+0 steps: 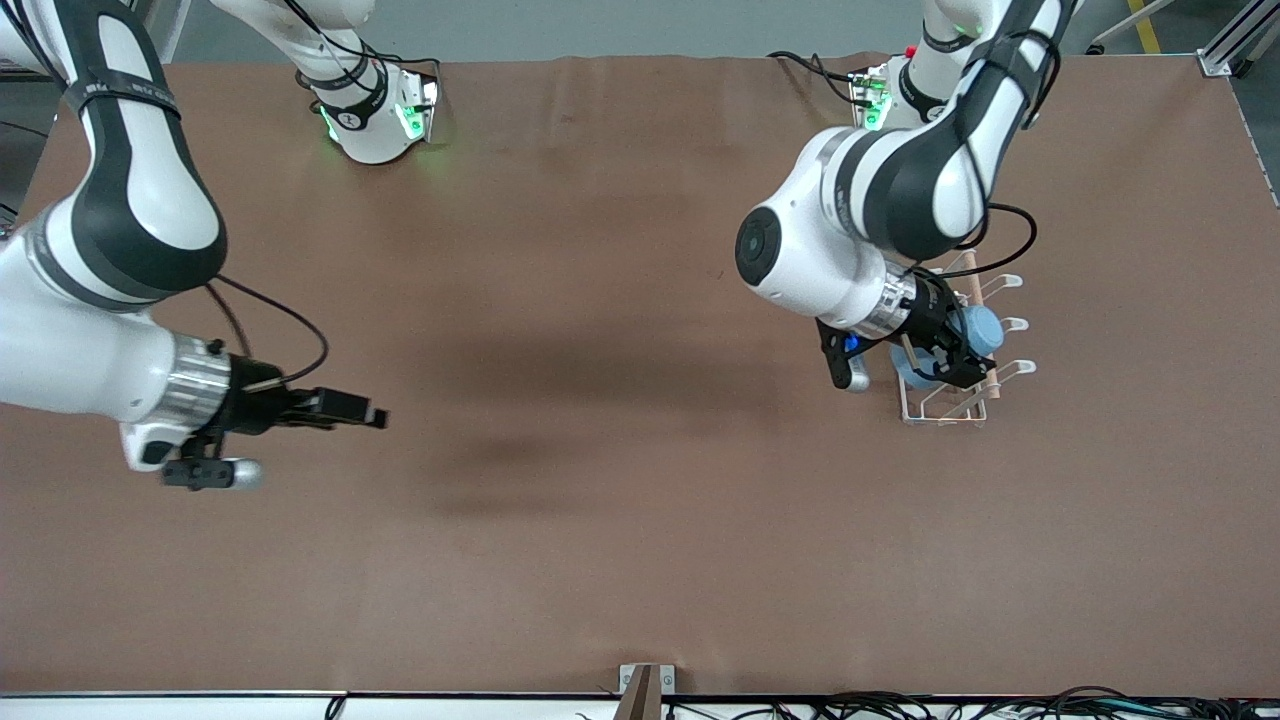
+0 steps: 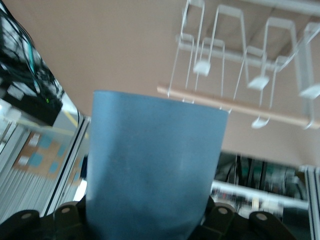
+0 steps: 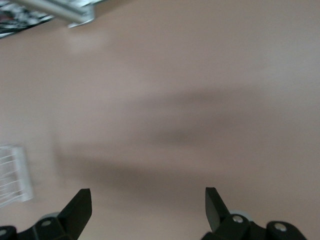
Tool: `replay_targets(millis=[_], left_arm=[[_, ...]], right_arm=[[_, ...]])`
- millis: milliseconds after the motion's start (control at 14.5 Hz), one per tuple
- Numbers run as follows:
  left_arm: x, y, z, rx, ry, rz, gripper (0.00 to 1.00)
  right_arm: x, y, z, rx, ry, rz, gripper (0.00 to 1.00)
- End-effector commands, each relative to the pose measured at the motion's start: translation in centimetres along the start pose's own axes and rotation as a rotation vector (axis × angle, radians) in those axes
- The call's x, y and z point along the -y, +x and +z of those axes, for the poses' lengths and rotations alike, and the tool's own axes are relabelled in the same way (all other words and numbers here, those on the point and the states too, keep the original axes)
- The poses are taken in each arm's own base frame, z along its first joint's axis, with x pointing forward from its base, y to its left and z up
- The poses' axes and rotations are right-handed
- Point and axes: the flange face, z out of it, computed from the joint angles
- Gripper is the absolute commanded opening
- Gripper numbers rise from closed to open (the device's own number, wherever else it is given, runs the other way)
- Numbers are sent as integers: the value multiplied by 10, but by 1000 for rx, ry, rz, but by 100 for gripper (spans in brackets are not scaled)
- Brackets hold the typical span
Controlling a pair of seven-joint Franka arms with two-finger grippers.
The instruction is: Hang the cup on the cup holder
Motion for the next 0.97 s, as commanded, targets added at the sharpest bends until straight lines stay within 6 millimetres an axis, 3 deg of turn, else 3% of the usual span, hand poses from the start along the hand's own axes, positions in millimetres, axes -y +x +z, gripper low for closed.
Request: replay_targets(millis=[0,138,276,414,621,897], left_arm=[[-7,16,34,128,19,59,59],[-12,34,48,189,48,94,59],[-16,40,58,218,55,113,60],[-19,43,70,235,40,130,61],[-22,51,86,260,28,151,61],[-23,72,105,295,35,169,61]], right_arm=[[-2,2,-25,-65,-191,-73,100],[-8,5,-44,-104,-233,-78,100],[-14,-1,-73,-149,-267,-62,100],[-21,-6,-83,-144,-280,-48,100],[-18,-20,-116,-172,-297,-40,100],[-13,-42,-140,-133,-322,-27,100]])
